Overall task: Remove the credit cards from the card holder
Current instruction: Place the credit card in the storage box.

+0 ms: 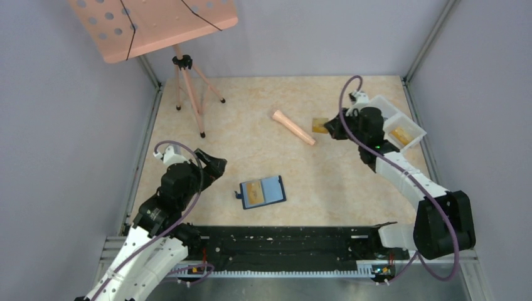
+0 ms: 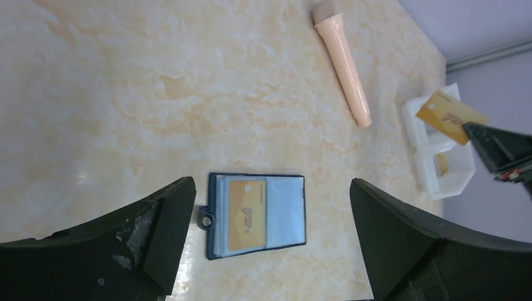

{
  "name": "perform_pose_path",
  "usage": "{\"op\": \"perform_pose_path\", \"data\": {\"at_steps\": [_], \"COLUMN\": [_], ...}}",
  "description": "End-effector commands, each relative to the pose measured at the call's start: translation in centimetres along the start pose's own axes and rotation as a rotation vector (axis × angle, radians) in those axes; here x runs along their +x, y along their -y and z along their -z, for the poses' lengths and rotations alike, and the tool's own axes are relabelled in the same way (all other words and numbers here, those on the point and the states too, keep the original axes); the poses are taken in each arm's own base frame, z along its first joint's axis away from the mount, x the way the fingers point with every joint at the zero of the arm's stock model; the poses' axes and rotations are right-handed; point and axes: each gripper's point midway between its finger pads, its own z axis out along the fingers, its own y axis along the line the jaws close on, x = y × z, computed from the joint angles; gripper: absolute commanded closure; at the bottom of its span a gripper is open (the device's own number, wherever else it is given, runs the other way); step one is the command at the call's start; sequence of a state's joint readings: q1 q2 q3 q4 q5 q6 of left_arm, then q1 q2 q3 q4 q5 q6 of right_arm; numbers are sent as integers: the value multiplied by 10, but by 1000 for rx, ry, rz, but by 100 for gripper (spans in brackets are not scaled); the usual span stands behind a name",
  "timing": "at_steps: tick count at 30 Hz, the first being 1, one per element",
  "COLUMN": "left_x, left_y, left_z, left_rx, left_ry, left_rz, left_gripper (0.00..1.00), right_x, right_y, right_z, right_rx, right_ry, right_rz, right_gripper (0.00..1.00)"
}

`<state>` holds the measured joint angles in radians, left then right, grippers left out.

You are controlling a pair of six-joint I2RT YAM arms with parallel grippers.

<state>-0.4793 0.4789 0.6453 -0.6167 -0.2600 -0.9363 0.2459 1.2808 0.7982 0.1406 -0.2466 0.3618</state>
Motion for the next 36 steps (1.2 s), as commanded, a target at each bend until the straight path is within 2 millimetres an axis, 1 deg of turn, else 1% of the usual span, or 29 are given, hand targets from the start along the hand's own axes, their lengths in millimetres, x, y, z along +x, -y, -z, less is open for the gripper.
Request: {"op": "perform_pose_path", "data": {"at_steps": [1, 2, 3, 4, 7, 9, 10, 13, 15, 18, 21, 24, 30, 36], "left_x": [-30, -28, -28, -28, -30, -30, -29, -27, -29, -33, -34, -34, -35, -34], "left_y": [17, 17, 16, 14, 1, -5, -4, -1, -3, -4, -5, -6, -7, -9], "left_z": [8, 8, 8, 7, 5, 5, 5, 7, 8, 10, 12, 12, 9, 8], "left_rx": [54, 56, 50, 34, -38, -60, -52, -24, -29, -37, -39, -40, -51, -69], "left_ry": [70, 49, 38, 26, 20, 22, 18, 16, 26, 49, 60, 61, 61, 52], "left_rz": [-306, -353, -394, -424, -475, -484, -487, -485, -479, -475, -473, -473, -481, -487], "left_gripper": [1, 1, 1, 1, 1, 1, 1, 1, 1, 1, 1, 1, 1, 1], "right_x": [-32, -36, -42, -46, -56, -61, -64, -62, -59, -57, -60, -63, -58, -54], "right_y": [53, 66, 87, 103, 142, 162, 175, 203, 217, 232, 243, 251, 268, 282], "right_z": [28, 33, 42, 49, 71, 83, 91, 106, 111, 116, 119, 123, 124, 118], "right_rx": [119, 153, 205, 252, 358, 414, 448, 536, 561, 606, 646, 669, 705, 719], "right_ry": [57, 59, 76, 80, 96, 106, 116, 102, 99, 106, 116, 130, 122, 120], "right_rz": [-123, -141, -163, -186, -254, -287, -302, -339, -381, -411, -422, -439, -458, -464], "right_gripper": [100, 100, 100, 100, 100, 100, 100, 100, 100, 100, 100, 100, 100, 100]}}
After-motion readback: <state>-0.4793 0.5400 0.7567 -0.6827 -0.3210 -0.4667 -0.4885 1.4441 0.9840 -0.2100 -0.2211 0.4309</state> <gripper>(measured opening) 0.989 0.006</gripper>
